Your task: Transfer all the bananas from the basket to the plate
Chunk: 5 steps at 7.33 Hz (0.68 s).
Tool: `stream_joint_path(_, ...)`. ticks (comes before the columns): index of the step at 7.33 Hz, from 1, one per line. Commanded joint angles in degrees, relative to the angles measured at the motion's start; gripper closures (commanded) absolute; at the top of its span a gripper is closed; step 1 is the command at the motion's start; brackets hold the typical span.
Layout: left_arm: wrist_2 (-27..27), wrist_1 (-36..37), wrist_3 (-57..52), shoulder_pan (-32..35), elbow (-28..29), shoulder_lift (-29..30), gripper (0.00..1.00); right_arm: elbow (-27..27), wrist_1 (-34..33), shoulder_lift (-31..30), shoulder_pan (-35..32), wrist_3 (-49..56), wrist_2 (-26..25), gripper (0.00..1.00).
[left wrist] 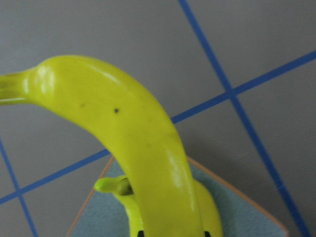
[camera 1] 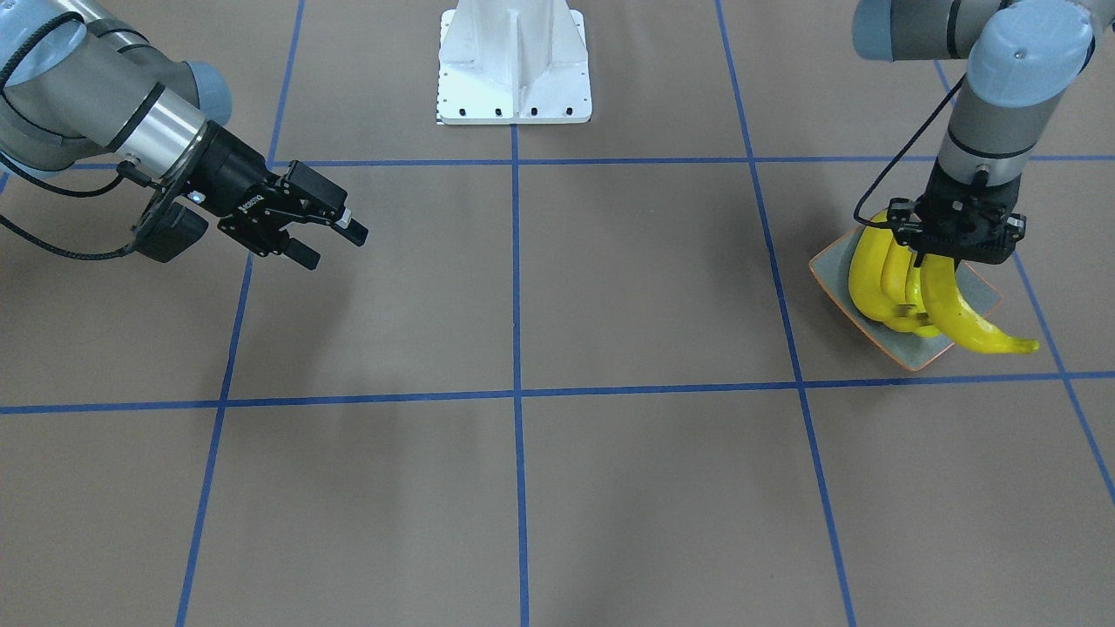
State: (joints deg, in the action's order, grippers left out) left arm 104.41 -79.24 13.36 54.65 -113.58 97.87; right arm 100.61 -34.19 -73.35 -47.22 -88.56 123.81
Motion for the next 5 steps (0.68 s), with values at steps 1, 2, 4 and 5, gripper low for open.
stream_joint_path(1, -2.72, 0.14, -3.05, -0.33, 0.29, -3.37, 1.0, -0.15, 0.0, -0.13, 0.02, -0.03, -0.06, 0.0)
stream_joint_path(2, -4.46, 0.05, -3.25, -0.68, 1.42, -3.56, 1.0, -0.15, 0.0, -0.13, 0.02, -0.03, -0.06, 0.0)
stream_joint_path(4, -6.06, 0.05, -3.34, -3.74, 3.18, -3.47, 1.0, -0.06, 0.0, -0.13, 0.02, 0.05, -0.06, 0.0)
stream_joint_path(5, -6.06, 0.05, -3.34, -4.89, 3.19, -4.08, 1.0, -0.06, 0.0, -0.22, -0.15, 0.05, -0.06, 0.0)
